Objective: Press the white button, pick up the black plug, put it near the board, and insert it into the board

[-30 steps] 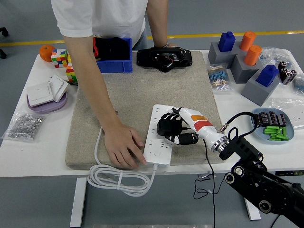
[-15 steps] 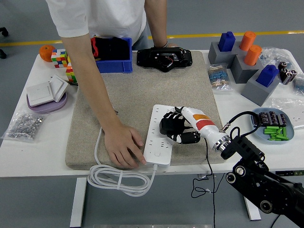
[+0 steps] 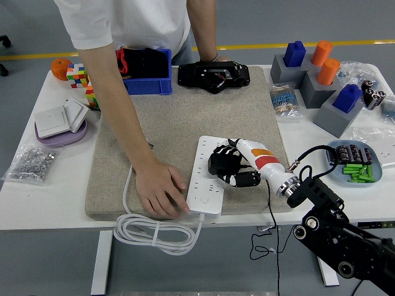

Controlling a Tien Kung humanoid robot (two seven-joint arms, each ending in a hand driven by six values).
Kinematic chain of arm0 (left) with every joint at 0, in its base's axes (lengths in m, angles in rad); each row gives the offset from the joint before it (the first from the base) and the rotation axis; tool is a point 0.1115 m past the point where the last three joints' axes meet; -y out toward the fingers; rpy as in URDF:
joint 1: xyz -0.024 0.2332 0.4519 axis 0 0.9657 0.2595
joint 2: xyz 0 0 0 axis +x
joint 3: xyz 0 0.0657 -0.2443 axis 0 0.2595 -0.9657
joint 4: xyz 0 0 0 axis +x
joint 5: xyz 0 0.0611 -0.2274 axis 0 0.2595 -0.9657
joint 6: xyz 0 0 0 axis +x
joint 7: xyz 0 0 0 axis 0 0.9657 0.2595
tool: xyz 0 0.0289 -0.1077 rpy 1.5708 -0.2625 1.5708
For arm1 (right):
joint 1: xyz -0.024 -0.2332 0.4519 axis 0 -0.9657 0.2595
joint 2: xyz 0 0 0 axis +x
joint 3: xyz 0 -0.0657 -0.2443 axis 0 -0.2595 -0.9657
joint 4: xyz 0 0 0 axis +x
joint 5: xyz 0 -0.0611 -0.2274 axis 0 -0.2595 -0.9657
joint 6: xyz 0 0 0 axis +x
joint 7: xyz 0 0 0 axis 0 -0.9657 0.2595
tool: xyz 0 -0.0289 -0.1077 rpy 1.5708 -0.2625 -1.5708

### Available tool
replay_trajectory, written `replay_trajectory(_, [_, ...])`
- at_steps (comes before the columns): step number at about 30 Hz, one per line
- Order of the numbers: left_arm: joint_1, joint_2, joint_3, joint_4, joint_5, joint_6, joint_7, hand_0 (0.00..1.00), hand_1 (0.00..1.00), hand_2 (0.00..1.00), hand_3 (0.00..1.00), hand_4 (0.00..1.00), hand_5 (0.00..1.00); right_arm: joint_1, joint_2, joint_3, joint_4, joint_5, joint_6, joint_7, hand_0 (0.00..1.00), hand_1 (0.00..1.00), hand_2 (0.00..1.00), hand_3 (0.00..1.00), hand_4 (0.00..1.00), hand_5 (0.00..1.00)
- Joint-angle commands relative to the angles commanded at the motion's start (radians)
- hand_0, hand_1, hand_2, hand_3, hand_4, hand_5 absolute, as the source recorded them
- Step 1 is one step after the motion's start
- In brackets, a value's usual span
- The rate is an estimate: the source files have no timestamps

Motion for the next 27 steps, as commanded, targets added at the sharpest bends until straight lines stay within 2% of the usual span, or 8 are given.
replay_trajectory(27, [0.0, 0.001, -0.008, 0.0, 0.006, 0.001, 0.001, 0.773, 0.71, 0.666, 0.733, 0.65, 0.542, -0.006, 0.001, 0.003, 0.022, -0.031, -0.005, -0.05, 0.341, 0.274, 0.363, 0.55, 0.75, 0.002])
